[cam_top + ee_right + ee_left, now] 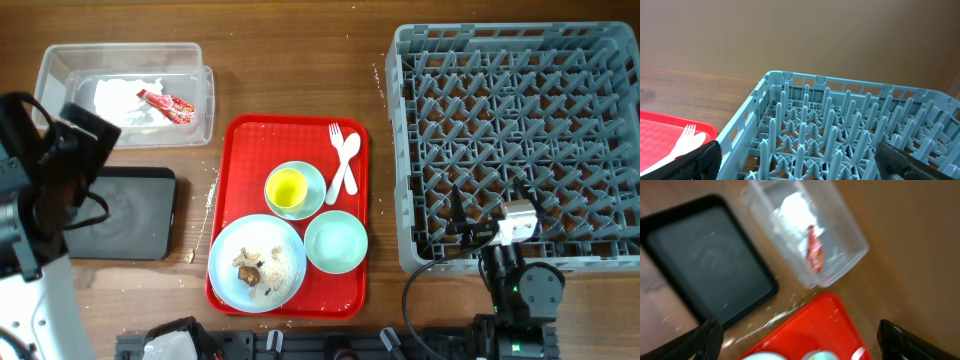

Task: Sort waste into correct bins and load items into the dishwasher rack
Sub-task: 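Reach the right gripper to the yellow cup and grasp it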

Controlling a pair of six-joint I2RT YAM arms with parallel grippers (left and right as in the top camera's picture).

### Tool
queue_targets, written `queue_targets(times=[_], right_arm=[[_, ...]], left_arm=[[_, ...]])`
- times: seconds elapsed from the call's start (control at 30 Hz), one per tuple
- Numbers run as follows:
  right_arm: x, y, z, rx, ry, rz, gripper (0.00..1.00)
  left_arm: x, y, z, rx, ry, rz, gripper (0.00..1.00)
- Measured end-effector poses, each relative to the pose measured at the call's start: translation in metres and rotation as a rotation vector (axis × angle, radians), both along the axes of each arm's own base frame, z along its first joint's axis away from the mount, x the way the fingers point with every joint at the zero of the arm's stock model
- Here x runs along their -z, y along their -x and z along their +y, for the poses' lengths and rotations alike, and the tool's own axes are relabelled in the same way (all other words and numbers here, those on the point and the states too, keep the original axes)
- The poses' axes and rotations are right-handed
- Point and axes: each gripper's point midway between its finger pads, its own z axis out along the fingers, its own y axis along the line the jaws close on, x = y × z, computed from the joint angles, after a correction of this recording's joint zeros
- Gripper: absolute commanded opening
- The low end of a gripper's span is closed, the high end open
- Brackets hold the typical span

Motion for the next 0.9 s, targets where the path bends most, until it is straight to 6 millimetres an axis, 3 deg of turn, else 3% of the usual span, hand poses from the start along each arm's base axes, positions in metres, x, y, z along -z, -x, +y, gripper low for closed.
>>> queue_targets(times=[0.13, 0.5, 0.57, 0.63, 0.73, 0.8, 0.9], right_arm=[[0.000, 0.000, 0.000, 0.000, 0.000, 0.000, 1.00], [-0.002, 0.000, 0.000, 0.002, 0.034, -0.013, 1.00], [-0.017, 0.001, 0.005, -0.029, 0.003, -0.069, 1.00], [-0.058, 0.011, 0.027, -0.165, -0.059, -0.230, 1.00], [-0.116, 0.044, 0.053, -0.381, -0.212, -0.436, 1.00], [-0.139, 0.059, 0.055, -0.452, -0.351, -0.500, 1.00], [-0.161, 0.070, 0.041, -0.483, -0.625, -0.544, 1.00]], left_arm=[[0.024, 0.003, 0.000, -0.004, 0.027, 0.111, 1.00], [0.028, 0.002, 0.001, -0.004, 0.032, 0.127, 1.00], [0.028, 0.002, 0.001, -0.004, 0.032, 0.127, 1.00], [0.028, 0.002, 0.001, -0.004, 0.032, 0.127, 1.00], [0.028, 0.002, 0.001, -0.004, 0.032, 0.128, 1.00], [0.028, 0.002, 0.000, -0.004, 0.032, 0.128, 1.00], [0.028, 0.002, 0.001, -0.004, 0.032, 0.128, 1.00]])
